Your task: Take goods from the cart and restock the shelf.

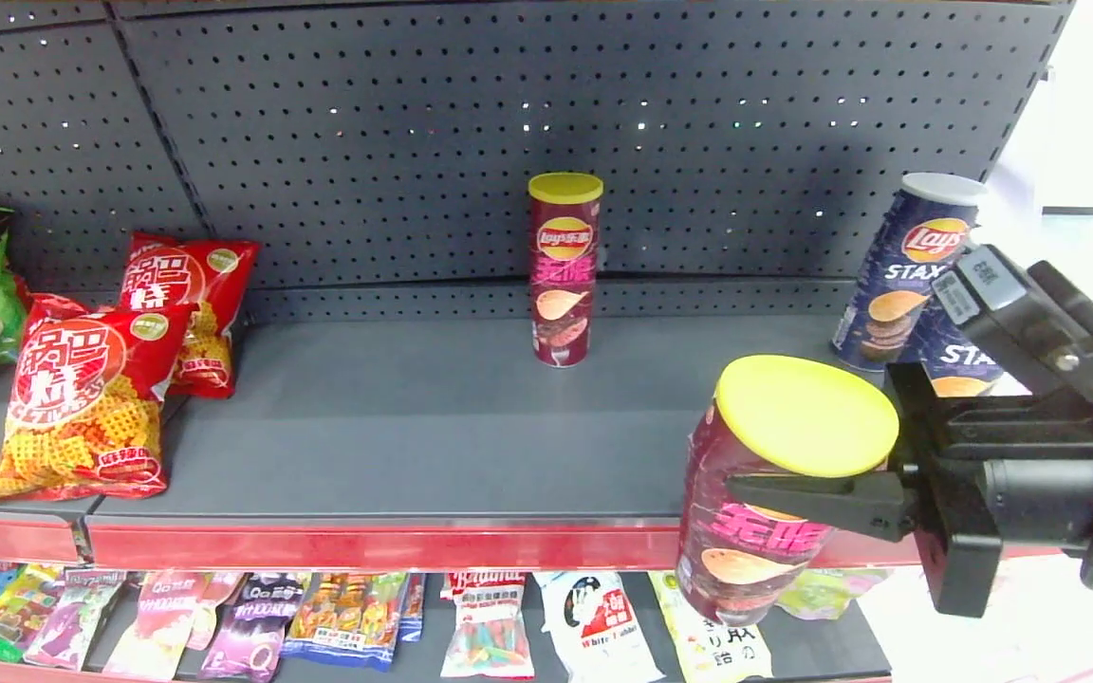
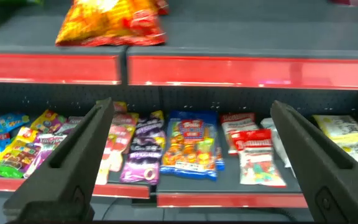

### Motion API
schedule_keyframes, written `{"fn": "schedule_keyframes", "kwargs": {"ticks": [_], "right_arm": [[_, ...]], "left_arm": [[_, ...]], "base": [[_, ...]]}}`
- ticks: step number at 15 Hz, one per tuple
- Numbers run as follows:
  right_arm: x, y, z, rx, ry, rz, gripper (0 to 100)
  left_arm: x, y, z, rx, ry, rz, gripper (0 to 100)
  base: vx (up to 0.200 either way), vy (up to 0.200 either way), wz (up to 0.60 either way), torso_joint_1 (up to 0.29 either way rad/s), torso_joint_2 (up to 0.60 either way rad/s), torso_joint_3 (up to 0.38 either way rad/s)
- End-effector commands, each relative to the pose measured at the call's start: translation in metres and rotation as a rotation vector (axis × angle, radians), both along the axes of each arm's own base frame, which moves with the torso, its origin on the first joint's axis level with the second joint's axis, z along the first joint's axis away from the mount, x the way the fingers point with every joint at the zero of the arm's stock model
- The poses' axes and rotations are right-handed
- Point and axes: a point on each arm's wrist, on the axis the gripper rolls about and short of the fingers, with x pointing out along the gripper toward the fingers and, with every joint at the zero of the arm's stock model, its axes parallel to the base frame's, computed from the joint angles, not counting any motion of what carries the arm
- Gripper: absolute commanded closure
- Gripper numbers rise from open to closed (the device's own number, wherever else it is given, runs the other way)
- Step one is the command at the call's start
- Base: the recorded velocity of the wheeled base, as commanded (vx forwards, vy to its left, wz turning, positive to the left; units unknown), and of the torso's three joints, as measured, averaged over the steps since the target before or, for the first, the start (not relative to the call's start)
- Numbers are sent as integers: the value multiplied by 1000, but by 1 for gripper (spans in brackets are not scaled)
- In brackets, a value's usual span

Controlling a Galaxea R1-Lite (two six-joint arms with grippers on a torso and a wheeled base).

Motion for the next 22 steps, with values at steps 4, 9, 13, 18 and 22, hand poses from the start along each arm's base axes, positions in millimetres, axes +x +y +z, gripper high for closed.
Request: {"fn": "schedule_keyframes", "kwargs": {"ticks": [4, 9, 13, 18, 22], "right_arm": [[0, 1, -1, -1, 2, 3, 100], [0, 1, -2, -4, 7, 8, 100], [-1, 0, -6, -10, 17, 9, 100], [-1, 0, -6, -11, 19, 9, 100], [-1, 0, -6, -11, 19, 9, 100]], "left_arm": [[0, 0, 0, 0, -1, 1, 0], [0, 0, 0, 0, 1, 1, 0], [0, 0, 0, 3, 1, 0, 0], [0, 0, 0, 1, -1, 0, 0], [0, 0, 0, 1, -1, 0, 0]], "base": [[0, 0, 0, 0, 0, 0], [0, 0, 0, 0, 0, 0], [0, 0, 0, 0, 0, 0], [200, 0, 0, -1, 1, 7], [0, 0, 0, 0, 0, 0]]}}
